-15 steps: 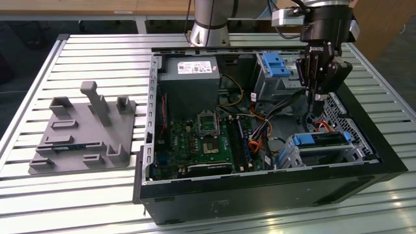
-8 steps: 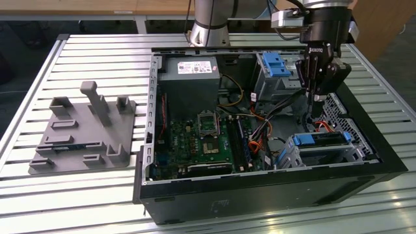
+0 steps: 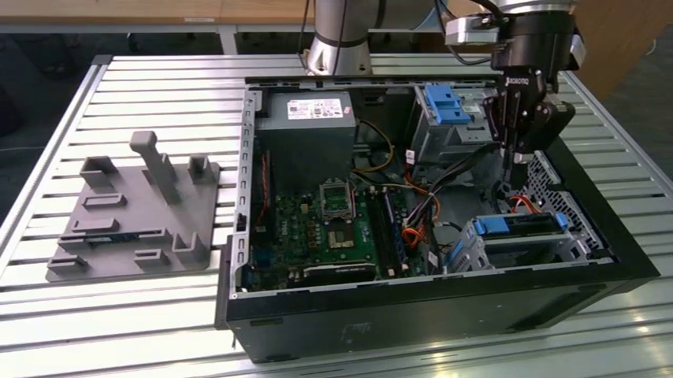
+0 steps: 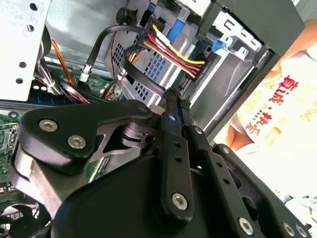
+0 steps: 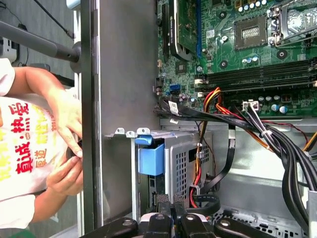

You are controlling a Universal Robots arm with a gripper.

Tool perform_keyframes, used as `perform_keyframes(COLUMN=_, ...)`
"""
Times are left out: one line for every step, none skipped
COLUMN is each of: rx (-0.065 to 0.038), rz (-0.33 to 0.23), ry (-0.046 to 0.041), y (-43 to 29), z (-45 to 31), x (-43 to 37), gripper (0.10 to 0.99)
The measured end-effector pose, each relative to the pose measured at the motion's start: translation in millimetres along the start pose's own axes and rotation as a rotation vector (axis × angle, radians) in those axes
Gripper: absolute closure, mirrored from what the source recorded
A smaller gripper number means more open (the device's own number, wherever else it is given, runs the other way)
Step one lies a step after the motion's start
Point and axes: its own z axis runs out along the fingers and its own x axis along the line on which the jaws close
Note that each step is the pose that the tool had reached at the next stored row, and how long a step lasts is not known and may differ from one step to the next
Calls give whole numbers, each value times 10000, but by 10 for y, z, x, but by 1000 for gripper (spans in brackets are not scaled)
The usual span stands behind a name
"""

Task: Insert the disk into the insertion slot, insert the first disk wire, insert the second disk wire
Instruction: 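Insert the second disk wire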

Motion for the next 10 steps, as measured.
perform_keyframes(rx=-2, rz=2, ry=-26, y=0, z=6, x=9, gripper=937)
perform_keyframes(rx=-3, rz=2, ry=-64, y=-1, z=15, x=21, gripper=937)
perform_keyframes(rx=-6, rz=5, ry=-89, y=-1, z=22, x=32, gripper=937)
perform_keyframes(rx=-8, rz=6, ry=-122, y=-1, z=28, x=41, gripper=937)
perform_keyframes(rx=-10, rz=7, ry=-178, y=-2, z=32, x=50, gripper=937)
perform_keyframes(rx=-13, rz=8, ry=-261, y=-2, z=34, x=57, gripper=937)
perform_keyframes(rx=-14, rz=10, ry=-358, y=-2, z=36, x=65, gripper=937)
perform_keyframes(rx=-16, rz=11, ry=-453, y=-3, z=38, x=73, gripper=937)
perform_keyframes(rx=-19, rz=11, ry=-543, y=-3, z=37, x=87, gripper=937)
perform_keyframes(rx=-21, rz=12, ry=-623, y=-4, z=33, x=103, gripper=937)
